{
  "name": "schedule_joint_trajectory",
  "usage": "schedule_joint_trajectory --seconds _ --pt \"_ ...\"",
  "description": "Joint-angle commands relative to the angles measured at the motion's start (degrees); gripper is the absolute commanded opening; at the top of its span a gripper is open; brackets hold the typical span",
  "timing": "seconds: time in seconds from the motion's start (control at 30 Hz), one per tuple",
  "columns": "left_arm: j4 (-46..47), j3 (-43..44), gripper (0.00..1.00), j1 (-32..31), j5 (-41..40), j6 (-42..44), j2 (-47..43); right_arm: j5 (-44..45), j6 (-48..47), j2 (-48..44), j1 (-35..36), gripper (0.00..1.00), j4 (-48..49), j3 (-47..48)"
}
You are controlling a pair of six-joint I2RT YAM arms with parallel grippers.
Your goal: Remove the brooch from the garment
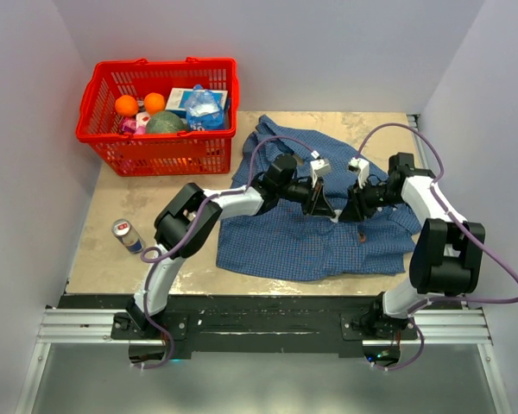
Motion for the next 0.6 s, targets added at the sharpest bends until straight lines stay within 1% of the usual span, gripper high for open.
schedule_joint_trajectory --seconds 0.0,0.17,0.3,0.47,0.53,0.57 --pt "4.0 0.0 0.00 0.4 2.5 -1.1 -2.8 -1.5 0.6 1.1 0.2 0.34 2.0 2.5" --pt "4.8 0.0 0.00 0.5 3.2 -1.5 -2.5 -1.9 0.9 1.8 0.1 0.25 2.0 2.8" --pt "5.5 -0.2 0.00 0.4 4.4 -1.5 -2.2 -2.2 1.6 2.5 0.2 0.21 1.9 3.2" --pt "6.2 -0.4 0.00 0.2 5.9 -0.9 -2.0 -2.8 2.7 3.5 0.1 0.20 2.2 3.7" --pt "6.0 -0.5 0.00 0.2 6.1 -0.6 -2.0 -3.0 3.4 3.8 0.1 0.22 2.2 3.9" --pt "6.1 -0.6 0.00 0.1 5.9 -0.7 -1.9 -3.2 3.4 3.7 0.1 0.25 2.3 3.9"
